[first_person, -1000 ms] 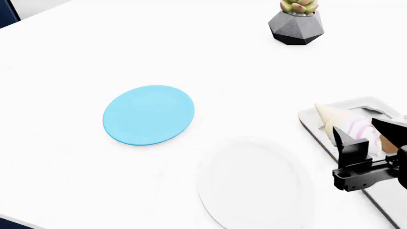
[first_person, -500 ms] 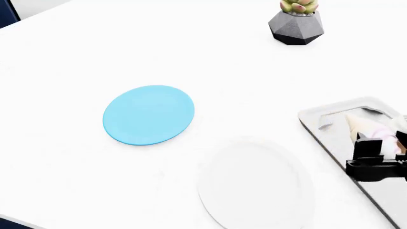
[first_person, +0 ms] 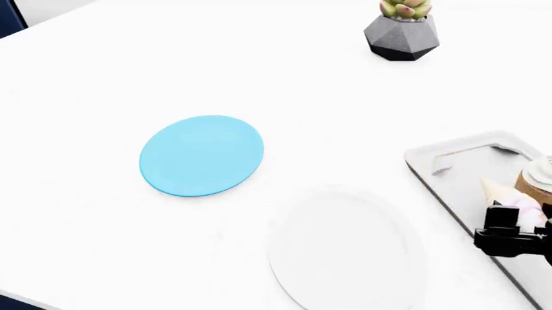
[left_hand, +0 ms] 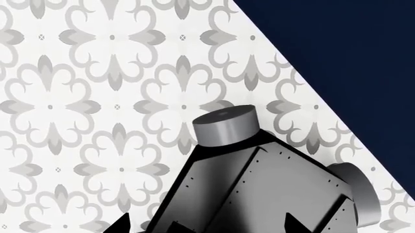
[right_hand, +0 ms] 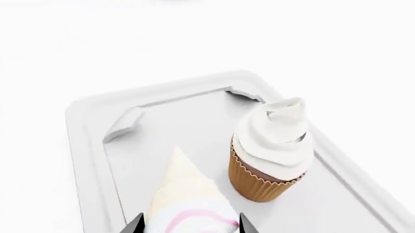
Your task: Move the dessert items from the plate to the tray.
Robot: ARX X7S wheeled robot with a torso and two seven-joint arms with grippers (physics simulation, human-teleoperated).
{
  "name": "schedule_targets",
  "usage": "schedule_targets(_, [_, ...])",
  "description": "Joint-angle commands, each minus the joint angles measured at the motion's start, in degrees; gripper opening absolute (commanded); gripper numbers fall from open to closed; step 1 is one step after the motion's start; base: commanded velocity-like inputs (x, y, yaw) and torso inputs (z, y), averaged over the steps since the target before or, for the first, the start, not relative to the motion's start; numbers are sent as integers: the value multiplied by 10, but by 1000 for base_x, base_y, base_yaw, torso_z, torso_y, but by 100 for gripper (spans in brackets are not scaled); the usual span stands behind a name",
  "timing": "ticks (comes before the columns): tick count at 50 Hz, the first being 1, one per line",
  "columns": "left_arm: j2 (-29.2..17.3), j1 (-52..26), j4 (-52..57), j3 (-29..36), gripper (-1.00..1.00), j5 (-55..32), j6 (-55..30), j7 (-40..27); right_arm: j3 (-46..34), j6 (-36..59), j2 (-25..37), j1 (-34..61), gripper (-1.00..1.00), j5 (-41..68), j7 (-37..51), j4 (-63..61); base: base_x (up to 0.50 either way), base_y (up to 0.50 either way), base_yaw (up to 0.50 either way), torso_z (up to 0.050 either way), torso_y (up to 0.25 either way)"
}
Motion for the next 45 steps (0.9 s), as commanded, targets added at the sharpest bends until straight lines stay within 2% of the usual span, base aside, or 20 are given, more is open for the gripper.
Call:
schedule_targets(1, [1, 2, 0, 0, 100, 0, 2, 0, -2, -2, 0, 2, -100, -21, -23, 43, 0, 0, 0, 0, 0])
schedule_targets(15, [0, 3, 0, 0, 100, 0, 4, 1, -29, -49, 0, -29, -100, -28, -56, 65, 0, 0, 0, 0, 0])
schedule_targets(16, [0, 3, 0, 0, 100, 0, 4, 1, -34, -55, 0, -35, 100, -30, -62, 65, 0, 0, 0, 0, 0])
schedule_targets(32, [-1, 2, 0, -4, 100, -1, 10, 3, -18, -55, 0, -23, 100, -32, -73, 68, 0, 0, 0, 0, 0])
schedule_targets(45, [-1, 4, 0, -9, 100, -1, 12, 4, 96, 95, 0, 85, 100, 19, -44, 64, 0, 0, 0, 0, 0])
